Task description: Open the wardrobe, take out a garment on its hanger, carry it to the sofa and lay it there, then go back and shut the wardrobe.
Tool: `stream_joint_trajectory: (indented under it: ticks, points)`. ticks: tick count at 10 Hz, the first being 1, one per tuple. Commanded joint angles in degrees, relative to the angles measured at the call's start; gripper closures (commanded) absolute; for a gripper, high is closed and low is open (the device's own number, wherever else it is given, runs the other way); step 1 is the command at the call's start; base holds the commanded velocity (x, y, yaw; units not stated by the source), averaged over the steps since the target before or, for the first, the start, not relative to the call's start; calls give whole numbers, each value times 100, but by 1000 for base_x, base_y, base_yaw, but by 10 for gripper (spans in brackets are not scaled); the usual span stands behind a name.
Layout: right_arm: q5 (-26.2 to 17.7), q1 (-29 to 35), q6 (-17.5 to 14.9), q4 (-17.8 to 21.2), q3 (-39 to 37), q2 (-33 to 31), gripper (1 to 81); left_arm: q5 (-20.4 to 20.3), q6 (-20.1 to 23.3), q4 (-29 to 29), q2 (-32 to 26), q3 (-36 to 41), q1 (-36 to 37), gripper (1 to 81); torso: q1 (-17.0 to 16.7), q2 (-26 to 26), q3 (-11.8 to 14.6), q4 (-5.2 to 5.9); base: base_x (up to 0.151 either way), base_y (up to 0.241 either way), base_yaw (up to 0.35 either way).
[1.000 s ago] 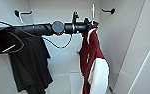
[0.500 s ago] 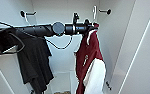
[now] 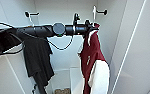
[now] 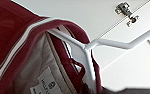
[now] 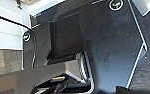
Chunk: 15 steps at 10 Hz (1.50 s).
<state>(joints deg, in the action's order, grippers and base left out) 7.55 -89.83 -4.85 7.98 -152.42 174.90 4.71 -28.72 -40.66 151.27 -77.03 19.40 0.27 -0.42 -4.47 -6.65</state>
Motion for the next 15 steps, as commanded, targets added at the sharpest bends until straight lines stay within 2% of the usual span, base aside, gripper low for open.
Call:
stream_joint_trajectory:
  ticks: [1, 4, 12, 15]
  points:
    - [-324, 206, -25, -16, 55, 30, 10, -488, 112, 154, 43, -67, 1026, 811, 0, 0, 0, 0, -128, 0, 0]
    - [-333, 198, -33, -16, 55, 30, 10, -646, 112, 163, 220, -75, 842, 811, 0, 0, 0, 0, -132, 0, 0]
    - [-324, 181, -33, -16, 47, 21, 10, -664, 121, 339, -17, 311, 403, 811, -9, -2, 0, 0, -146, 0, 0]
    - [-324, 189, -33, -16, 47, 21, 10, -954, 121, 488, -229, 689, 174, 811, -11, -2, 0, 0, -153, -21, 0]
